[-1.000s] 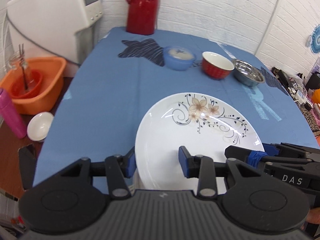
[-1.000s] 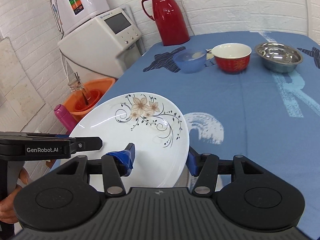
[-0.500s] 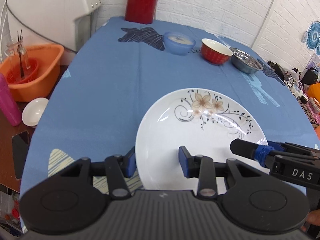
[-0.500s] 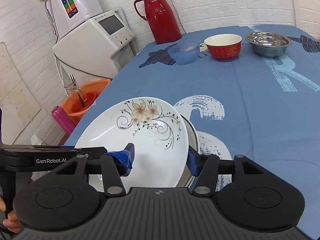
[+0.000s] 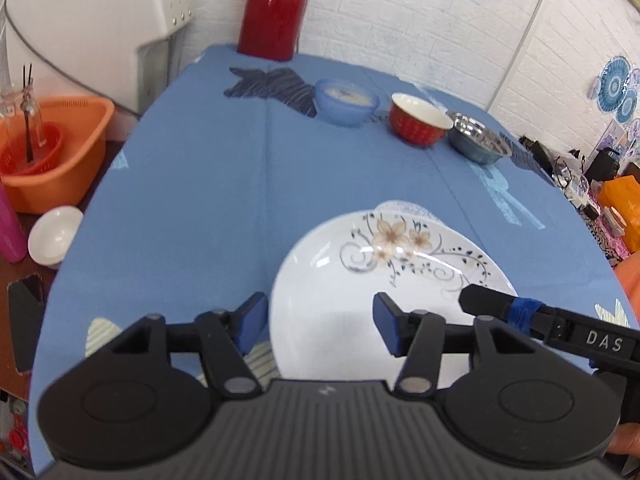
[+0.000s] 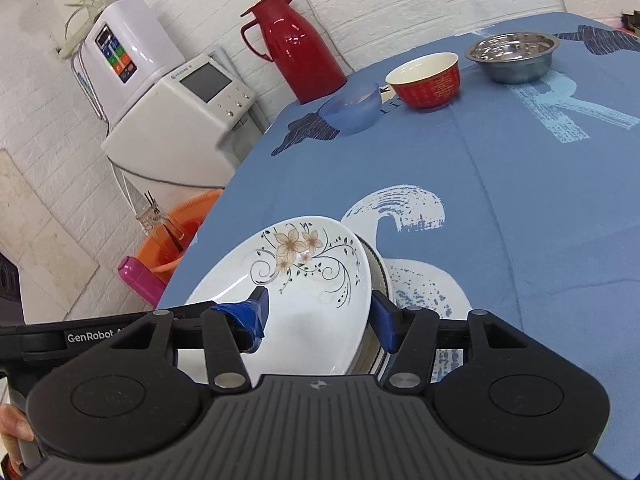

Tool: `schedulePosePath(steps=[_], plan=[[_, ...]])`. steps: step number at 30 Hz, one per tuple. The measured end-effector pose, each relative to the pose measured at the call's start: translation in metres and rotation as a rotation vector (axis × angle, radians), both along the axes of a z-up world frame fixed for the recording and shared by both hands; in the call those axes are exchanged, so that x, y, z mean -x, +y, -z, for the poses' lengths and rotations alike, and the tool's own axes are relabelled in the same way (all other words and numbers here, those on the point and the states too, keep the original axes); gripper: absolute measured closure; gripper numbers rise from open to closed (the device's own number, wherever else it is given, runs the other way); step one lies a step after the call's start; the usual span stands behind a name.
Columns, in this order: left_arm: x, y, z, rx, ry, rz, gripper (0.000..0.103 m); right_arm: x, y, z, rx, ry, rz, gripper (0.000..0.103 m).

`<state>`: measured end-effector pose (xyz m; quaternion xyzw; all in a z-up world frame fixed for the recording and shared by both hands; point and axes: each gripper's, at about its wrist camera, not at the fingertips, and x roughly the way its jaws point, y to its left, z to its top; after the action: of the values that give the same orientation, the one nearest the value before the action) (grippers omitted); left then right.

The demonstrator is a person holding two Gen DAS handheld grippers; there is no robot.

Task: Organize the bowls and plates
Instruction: 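Lift the floral plate with both grippers and lower it onto the plate stack, then open both grippers and release the floral plate on the stack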

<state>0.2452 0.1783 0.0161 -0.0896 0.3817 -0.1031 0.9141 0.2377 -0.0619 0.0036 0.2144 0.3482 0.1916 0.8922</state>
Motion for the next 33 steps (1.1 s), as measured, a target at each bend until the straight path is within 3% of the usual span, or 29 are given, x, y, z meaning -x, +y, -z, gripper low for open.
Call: schedulePosePath(steps=[7, 9, 13, 16, 22, 33], plan=[[0.000, -0.003, -0.011, 0.010, -0.033, -0.014, 0.045, -0.001, 0.000, -0.004, 0.025, -0.024, -0.002, 0.061], [0.001, -0.005, -0.010, 0.016, -0.028, -0.013, 0.045, 0.000, 0.002, -0.008, 0.077, -0.048, -0.034, 0.062], [0.001, -0.006, -0.009, 0.031, -0.021, -0.014, 0.045, 0.009, -0.011, -0.018, 0.089, -0.126, 0.026, 0.061], [0.000, -0.007, -0.010, 0.039, -0.018, -0.018, 0.045, 0.008, -0.020, -0.018, 0.012, -0.103, 0.008, 0.061], [0.008, -0.012, -0.016, 0.047, -0.031, -0.022, 0.045, 0.011, -0.029, -0.009, -0.040, -0.076, 0.027, 0.061], [0.017, -0.033, -0.018, 0.112, -0.026, -0.013, 0.042, 0.032, -0.092, 0.023, -0.059, 0.000, 0.234, 0.061]])
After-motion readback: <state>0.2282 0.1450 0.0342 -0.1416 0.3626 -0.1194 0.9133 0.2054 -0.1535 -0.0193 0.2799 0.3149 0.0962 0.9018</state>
